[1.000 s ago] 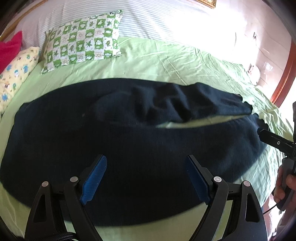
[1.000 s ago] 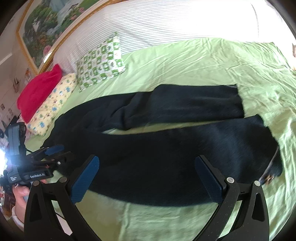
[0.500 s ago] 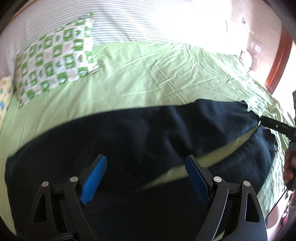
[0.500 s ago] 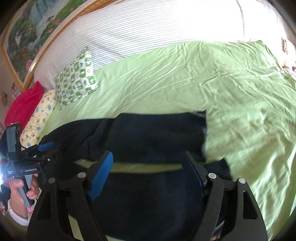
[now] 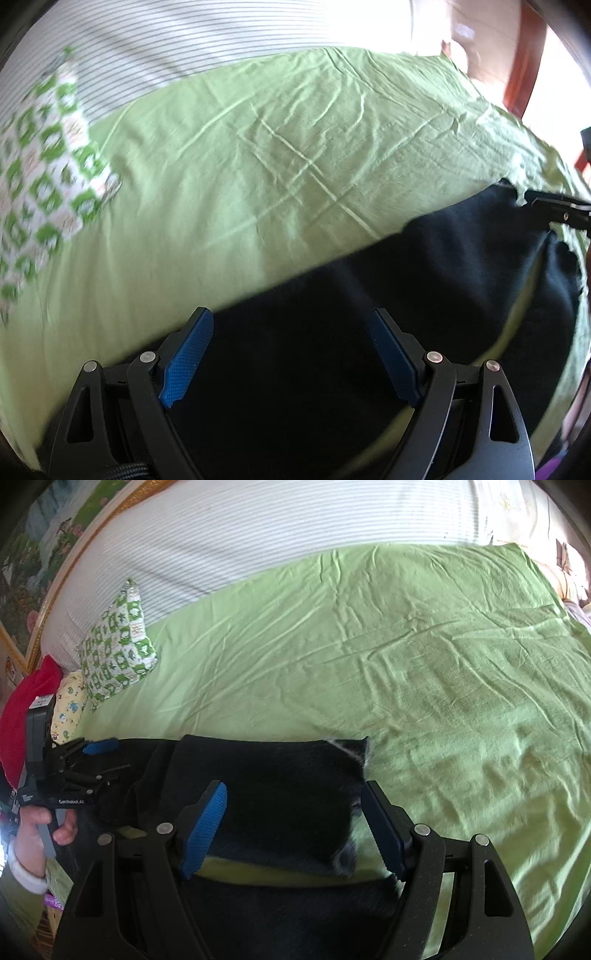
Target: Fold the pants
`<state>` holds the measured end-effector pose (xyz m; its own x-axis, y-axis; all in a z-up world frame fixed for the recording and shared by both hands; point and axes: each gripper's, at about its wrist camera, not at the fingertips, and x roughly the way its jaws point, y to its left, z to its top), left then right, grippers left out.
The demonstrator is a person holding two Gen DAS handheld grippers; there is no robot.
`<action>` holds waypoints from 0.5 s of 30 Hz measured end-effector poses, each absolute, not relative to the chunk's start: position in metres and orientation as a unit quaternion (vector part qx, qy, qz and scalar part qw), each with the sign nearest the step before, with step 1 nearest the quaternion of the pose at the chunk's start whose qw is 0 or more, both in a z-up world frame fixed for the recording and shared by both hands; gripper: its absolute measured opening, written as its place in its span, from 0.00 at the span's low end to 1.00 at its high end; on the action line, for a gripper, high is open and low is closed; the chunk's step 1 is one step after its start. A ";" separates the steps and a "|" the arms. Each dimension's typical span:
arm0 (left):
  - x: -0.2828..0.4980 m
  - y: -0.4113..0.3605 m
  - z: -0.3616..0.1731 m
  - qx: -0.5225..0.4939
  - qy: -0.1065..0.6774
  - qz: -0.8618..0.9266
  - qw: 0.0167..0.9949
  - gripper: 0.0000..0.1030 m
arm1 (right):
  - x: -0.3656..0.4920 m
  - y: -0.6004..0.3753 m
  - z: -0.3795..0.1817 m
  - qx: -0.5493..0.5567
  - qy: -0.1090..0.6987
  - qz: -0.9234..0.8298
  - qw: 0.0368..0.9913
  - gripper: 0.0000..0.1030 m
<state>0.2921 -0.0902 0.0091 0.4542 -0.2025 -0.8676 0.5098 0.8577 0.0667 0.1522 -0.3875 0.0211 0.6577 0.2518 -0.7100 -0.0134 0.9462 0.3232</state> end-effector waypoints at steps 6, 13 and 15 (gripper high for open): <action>0.331 -0.090 -0.003 0.172 0.503 -0.257 0.807 0.84 | 0.175 -0.400 0.012 0.147 0.432 0.062 0.888 0.73; 0.354 -0.105 -0.029 0.144 0.561 -0.304 0.757 0.78 | 0.198 -0.411 0.005 0.159 0.447 0.067 0.878 0.62; 0.353 -0.114 -0.037 0.167 0.563 -0.306 0.749 0.78 | 0.204 -0.409 0.002 0.157 0.455 0.070 0.874 0.57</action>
